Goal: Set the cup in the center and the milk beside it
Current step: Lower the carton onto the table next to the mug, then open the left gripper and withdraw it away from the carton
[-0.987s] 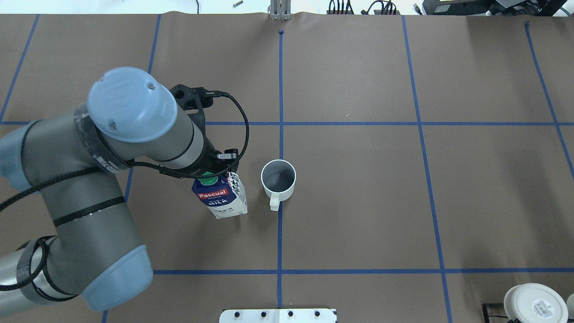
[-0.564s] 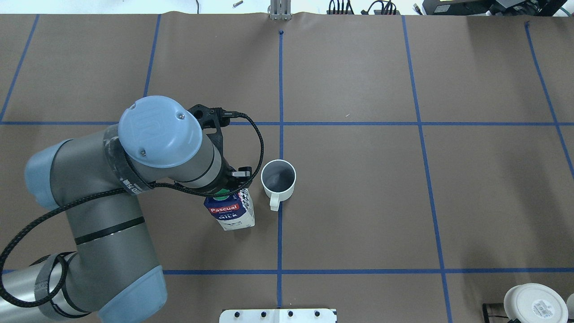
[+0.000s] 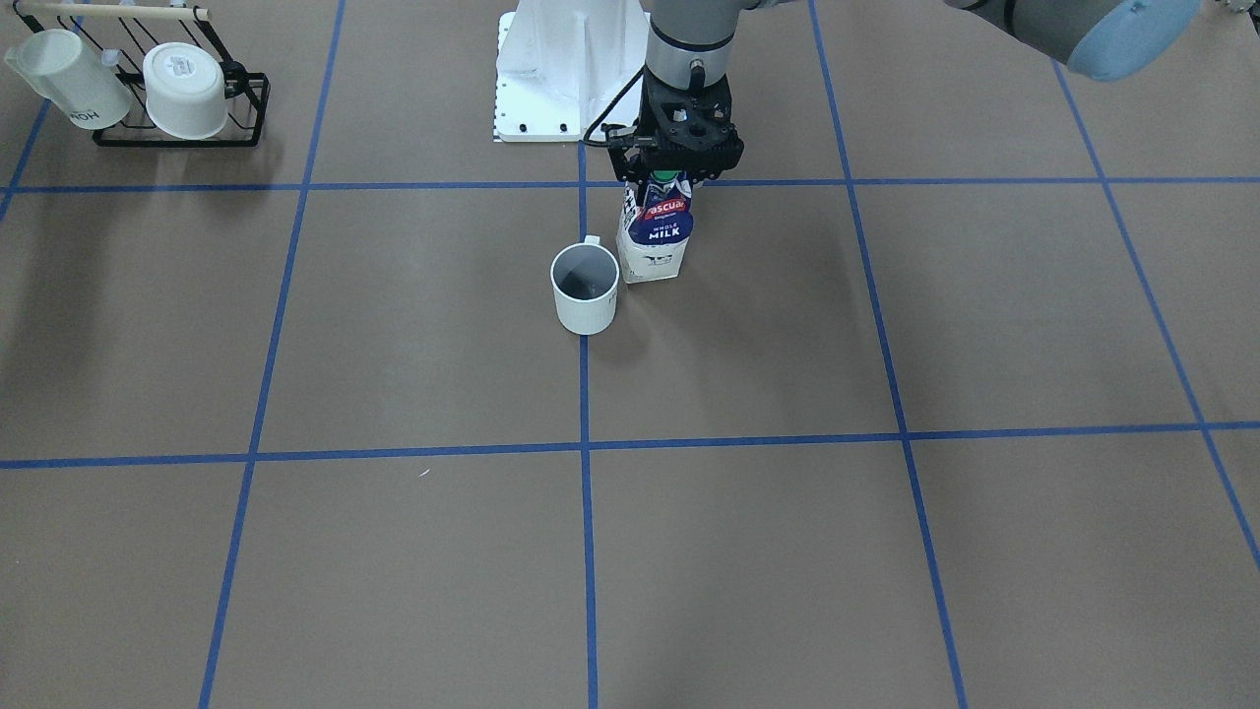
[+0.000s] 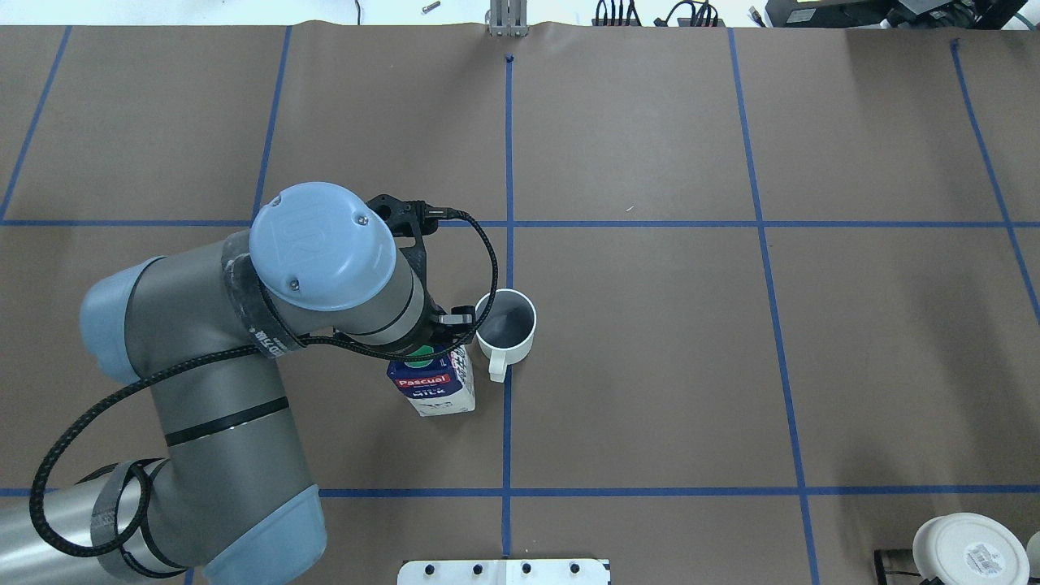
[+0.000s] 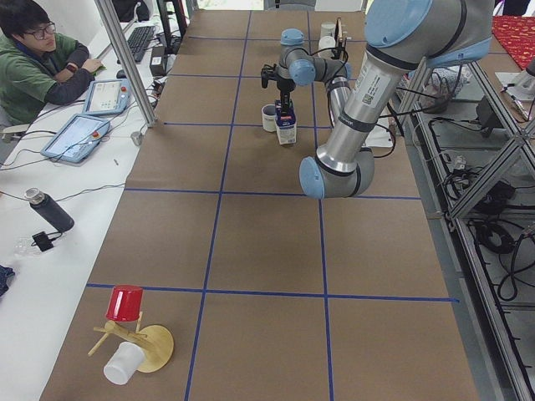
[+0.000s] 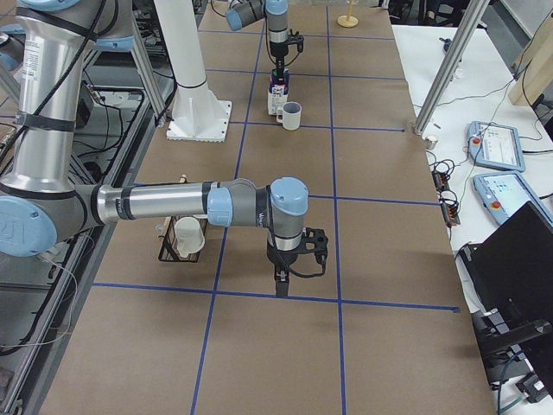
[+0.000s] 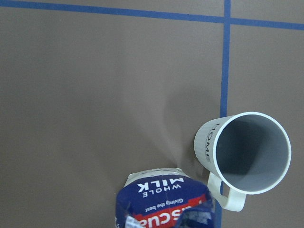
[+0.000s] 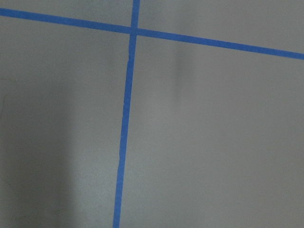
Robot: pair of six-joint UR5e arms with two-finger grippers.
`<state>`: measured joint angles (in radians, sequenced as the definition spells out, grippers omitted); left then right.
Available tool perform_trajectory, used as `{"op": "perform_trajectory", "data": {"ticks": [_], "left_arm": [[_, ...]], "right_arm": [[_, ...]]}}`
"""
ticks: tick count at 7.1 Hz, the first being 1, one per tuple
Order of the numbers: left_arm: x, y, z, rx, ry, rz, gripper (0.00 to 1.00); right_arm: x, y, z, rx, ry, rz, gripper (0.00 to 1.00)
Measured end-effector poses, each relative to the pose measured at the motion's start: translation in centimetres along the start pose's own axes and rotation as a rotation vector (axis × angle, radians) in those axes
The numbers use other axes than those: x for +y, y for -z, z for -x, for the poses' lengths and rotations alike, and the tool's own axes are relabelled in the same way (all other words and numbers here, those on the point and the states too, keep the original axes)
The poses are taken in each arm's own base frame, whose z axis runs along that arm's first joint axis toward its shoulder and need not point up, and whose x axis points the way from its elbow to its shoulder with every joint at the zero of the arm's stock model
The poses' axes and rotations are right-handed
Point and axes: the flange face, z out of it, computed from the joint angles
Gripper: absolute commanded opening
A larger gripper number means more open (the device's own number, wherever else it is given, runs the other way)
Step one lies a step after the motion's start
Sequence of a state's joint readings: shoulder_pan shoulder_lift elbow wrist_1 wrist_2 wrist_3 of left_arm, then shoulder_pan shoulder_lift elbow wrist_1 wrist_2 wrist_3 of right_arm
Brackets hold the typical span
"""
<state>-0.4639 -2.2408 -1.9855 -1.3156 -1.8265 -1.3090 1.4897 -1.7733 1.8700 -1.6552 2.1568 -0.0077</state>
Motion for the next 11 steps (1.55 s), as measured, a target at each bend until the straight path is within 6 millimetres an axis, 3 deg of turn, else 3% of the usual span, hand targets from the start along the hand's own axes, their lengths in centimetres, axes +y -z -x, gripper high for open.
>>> {"op": "perform_trajectory", "data": {"ticks": [3, 5, 6, 7, 9, 11], "left_arm": [[-0.5, 3.7, 0.3, 0.06, -0.007, -0.027, 0.98], [-3.5, 6.4, 2.0, 0.082, 0.002, -0.059, 0.98], [-5.7, 7.0, 4.2, 0.054, -0.045, -0.084, 0.98], [-8.0, 6.9, 7.4, 0.002, -0.117, -0.102, 0.98], [-13.1, 7.7, 16.4, -0.078, -0.256, -0.081, 0.98], [-18.5, 9.8, 29.5, -0.127, -0.369, -0.023, 0.98]], "right_arm": [[0.0, 0.0, 0.0, 0.0, 0.0, 0.0, 1.0], [0.0, 0.0, 0.0, 0.0, 0.001, 0.0, 1.0], [0.0, -0.1, -0.1, -0.001, 0.0, 0.002, 1.0], [0.0, -0.2, -0.1, -0.001, -0.001, 0.005, 1.0], [0.0, -0.3, -0.2, -0.002, -0.002, 0.006, 1.0], [0.0, -0.3, -0.2, -0.002, -0.003, 0.006, 1.0]]}}
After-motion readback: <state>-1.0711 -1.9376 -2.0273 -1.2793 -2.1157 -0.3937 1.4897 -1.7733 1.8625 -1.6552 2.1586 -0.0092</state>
